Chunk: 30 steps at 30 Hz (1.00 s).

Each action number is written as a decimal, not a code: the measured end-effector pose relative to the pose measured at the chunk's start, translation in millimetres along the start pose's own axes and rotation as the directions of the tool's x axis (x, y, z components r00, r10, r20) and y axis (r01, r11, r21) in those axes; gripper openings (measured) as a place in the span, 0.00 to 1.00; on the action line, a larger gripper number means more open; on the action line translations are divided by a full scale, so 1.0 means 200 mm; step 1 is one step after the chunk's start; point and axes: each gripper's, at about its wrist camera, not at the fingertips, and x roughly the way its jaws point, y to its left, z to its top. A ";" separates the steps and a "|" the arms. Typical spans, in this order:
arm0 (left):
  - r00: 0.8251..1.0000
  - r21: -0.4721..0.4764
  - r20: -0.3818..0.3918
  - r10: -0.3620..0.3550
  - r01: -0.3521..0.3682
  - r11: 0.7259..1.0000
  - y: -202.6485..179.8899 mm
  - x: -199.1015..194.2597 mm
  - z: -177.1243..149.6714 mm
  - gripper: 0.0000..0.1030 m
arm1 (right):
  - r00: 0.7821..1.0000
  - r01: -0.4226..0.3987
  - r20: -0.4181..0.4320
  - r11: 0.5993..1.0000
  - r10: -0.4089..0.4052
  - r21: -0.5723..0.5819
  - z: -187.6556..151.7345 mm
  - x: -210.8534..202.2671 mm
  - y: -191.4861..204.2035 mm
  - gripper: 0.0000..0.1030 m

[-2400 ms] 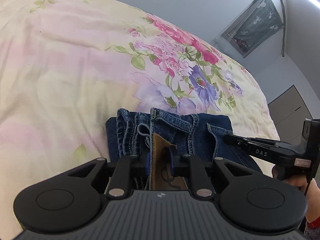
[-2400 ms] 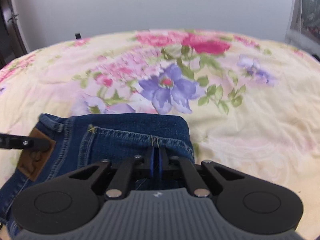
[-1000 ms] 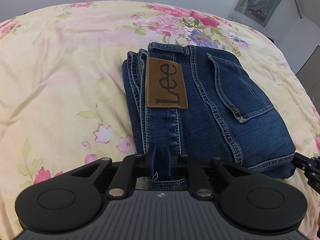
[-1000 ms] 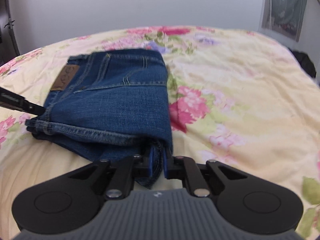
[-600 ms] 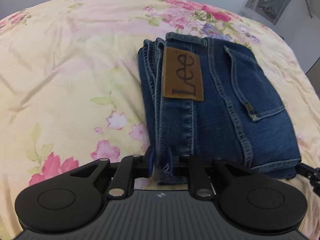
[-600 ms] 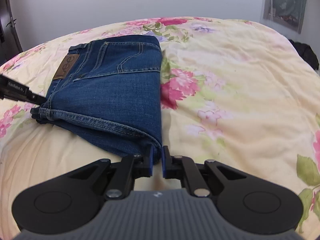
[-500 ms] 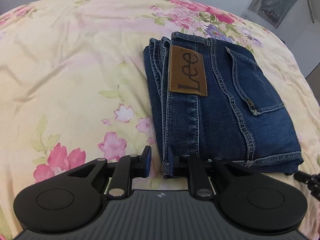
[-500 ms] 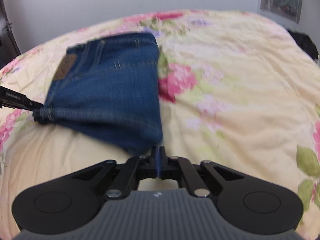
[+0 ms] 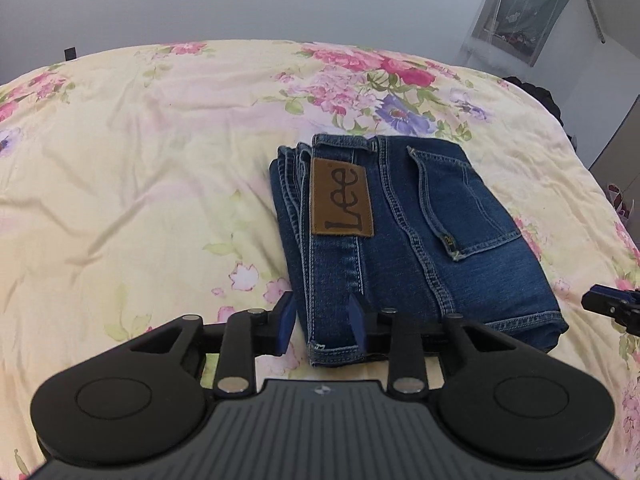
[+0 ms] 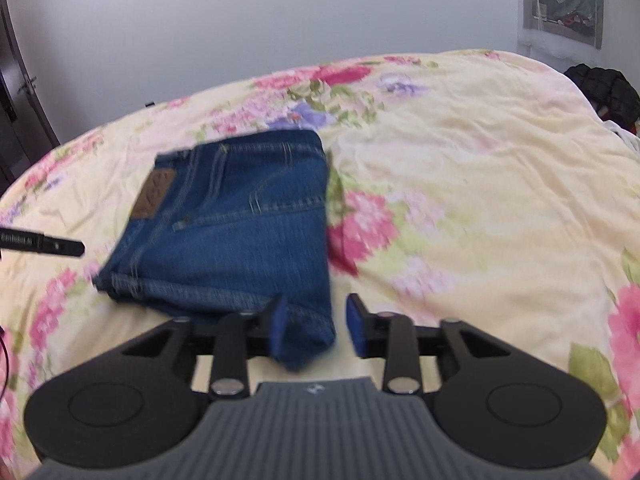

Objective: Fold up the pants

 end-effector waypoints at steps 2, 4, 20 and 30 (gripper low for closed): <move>1.000 -0.006 0.011 -0.004 0.004 1.000 0.01 0.01 0.02 0.50 | 1.000 -0.017 -0.006 0.999 0.017 0.033 0.06 0.06 0.00 0.38; 1.000 -0.026 0.020 -0.016 0.017 1.000 0.03 0.04 0.05 0.58 | 0.999 -0.045 -0.015 0.994 0.047 0.097 0.12 0.13 -0.03 0.41; 0.945 -0.447 0.145 -0.294 0.327 0.833 0.45 0.56 0.08 0.75 | 0.952 -0.265 -0.030 0.874 0.304 0.408 0.23 0.71 -0.28 0.50; 0.888 -0.346 0.149 -0.436 0.460 0.818 0.42 0.71 0.11 0.87 | 0.878 -0.406 0.001 0.741 0.480 0.535 0.20 0.95 -0.38 0.48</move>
